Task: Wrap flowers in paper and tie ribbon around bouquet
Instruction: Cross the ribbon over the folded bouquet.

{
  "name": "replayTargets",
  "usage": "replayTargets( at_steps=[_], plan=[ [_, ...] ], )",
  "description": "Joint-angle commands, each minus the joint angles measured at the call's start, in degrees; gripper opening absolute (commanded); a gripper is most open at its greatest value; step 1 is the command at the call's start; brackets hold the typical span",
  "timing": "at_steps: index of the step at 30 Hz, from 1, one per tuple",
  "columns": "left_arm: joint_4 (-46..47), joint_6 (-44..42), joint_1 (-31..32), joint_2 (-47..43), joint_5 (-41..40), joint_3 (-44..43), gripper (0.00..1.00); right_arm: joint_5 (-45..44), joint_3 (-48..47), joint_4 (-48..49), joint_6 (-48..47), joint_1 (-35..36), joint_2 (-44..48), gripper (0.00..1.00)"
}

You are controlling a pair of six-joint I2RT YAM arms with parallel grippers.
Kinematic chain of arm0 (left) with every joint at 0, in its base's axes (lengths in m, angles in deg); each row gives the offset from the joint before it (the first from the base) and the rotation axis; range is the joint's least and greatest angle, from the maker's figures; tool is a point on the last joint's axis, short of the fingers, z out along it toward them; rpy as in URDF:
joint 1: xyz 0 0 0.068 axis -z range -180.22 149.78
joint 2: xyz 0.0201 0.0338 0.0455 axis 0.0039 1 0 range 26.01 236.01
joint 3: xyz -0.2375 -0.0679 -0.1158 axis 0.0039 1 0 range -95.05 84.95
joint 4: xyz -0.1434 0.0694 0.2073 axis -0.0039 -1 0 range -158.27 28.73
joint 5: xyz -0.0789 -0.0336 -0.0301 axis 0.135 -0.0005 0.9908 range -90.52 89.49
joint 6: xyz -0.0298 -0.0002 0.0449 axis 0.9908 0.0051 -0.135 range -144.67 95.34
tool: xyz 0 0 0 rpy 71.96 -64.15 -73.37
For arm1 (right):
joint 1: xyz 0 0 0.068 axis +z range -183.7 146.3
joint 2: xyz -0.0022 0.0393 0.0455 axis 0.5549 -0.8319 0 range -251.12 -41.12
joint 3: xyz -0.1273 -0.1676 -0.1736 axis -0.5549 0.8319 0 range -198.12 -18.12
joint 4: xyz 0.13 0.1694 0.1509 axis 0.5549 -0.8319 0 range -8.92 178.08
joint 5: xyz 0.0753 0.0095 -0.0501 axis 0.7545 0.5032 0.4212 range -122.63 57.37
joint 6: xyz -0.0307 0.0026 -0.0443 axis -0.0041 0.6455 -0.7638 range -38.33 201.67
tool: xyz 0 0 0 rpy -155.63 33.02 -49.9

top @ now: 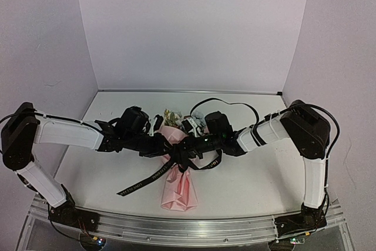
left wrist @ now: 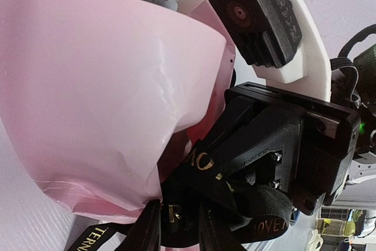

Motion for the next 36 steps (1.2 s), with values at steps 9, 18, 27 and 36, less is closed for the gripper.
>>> replayTargets(
  at_steps=[9,18,27,36],
  plan=[
    [1.49,0.89,-0.18,0.19,0.72,0.29,0.01,-0.86,-1.23,1.82,-0.36,0.11,-0.47,0.0],
    [-5.52,-2.33,-0.06,-2.0,-3.7,-2.98,0.0,-5.47,2.95,1.82,-2.19,0.11,4.37,0.22],
    [-9.52,-4.39,0.31,-2.88,-4.71,-5.75,0.0,-12.59,10.68,1.68,-6.33,0.07,10.86,0.28],
    [-13.04,-6.33,0.81,-2.27,-5.06,-9.47,0.0,-20.32,16.72,-2.11,-11.8,0.07,17.67,0.35]
  ],
)
